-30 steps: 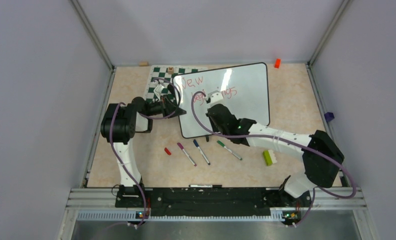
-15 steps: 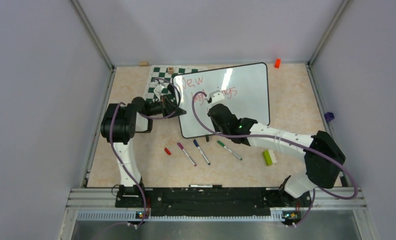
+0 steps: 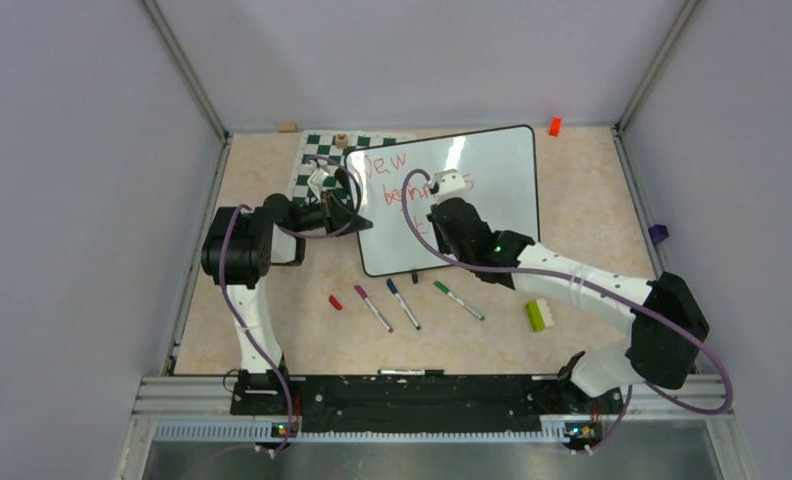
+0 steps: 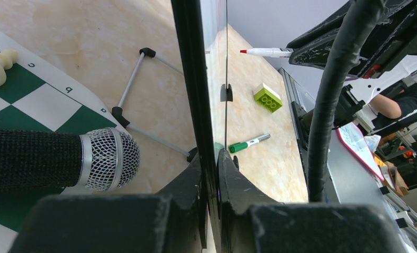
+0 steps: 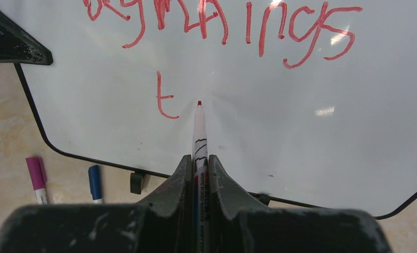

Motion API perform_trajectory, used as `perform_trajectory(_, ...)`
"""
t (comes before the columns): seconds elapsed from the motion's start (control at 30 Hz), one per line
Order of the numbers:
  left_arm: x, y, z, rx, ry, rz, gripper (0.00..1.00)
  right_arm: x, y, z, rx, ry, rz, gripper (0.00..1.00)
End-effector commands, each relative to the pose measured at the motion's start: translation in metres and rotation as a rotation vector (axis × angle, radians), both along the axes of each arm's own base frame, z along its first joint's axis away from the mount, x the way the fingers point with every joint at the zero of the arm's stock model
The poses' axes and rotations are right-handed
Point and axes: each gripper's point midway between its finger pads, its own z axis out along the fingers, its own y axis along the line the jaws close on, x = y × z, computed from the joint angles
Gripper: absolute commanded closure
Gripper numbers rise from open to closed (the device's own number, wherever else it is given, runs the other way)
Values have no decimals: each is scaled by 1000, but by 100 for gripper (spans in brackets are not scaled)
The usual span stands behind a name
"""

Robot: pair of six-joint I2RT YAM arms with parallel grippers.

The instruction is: Write a sentence on the whiteboard

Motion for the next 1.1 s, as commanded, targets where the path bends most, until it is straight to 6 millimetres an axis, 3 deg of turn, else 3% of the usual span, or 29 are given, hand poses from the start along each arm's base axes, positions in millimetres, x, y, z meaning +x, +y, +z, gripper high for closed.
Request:
perform_trajectory(0.0, -5, 4, 2, 38, -259, -36, 100, 8, 8, 25, 60, -37, 14, 100)
perform_trajectory(0.67, -5, 4, 2, 38, -258, -36, 100, 19, 17, 10, 31, -13, 22, 100)
perform_trajectory(1.07, -5, 4, 2, 38, -259, -35, 100, 6, 13, -5, 4, 40, 55, 100)
